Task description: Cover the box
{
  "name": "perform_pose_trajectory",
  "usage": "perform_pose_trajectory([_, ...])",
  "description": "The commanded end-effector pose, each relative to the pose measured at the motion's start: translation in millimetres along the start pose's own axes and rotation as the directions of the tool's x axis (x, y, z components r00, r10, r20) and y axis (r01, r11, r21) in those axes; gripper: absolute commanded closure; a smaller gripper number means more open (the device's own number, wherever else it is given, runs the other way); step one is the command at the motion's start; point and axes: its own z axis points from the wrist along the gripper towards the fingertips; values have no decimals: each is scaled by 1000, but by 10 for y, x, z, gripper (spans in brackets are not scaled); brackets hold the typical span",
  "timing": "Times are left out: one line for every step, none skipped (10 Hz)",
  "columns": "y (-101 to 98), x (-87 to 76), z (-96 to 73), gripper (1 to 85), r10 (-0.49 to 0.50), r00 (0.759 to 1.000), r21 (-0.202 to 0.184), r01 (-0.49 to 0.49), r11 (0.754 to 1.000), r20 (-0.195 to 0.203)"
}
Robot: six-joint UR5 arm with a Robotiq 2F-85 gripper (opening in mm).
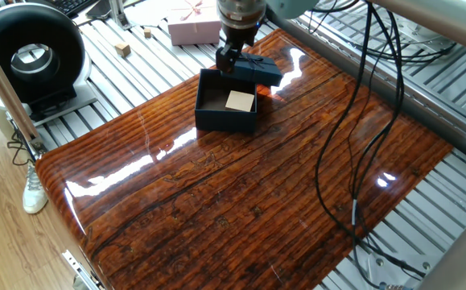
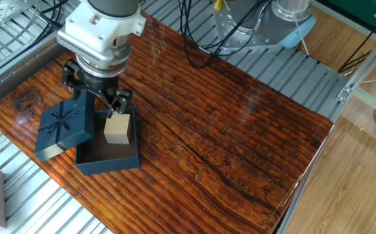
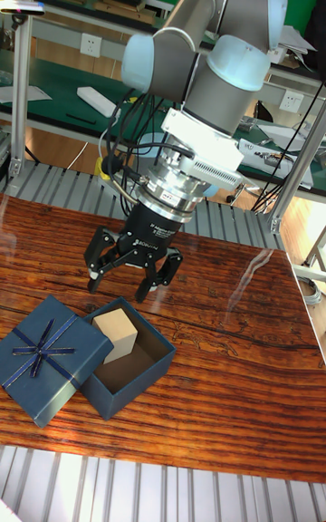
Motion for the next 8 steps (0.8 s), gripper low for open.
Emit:
perform_pose_trajectory([26,-41,-4,97,10,1000,-7,-10,1000,16])
perform_pose_trajectory([48,-58,-20,100,4,1000,-13,-3,1000,16])
perform_pose_trajectory([98,-90,-30,100,5,1000,-29,-5,1000,25])
perform_pose_trajectory([88,-84,-48,100,6,1000,-25,-5,1000,22])
perform_pose_trajectory([54,-67,-52,107,1,1000,-14,-1,1000,16])
perform_pose_trajectory([63,-60,-50,110,-4,1000,-18,5,1000,14])
perform_pose_trajectory([78,-68,-51,110,-9,1000,-23,9,1000,17])
perform_pose_trajectory([111,-77,-52,110,-8,1000,-36,9,999,21])
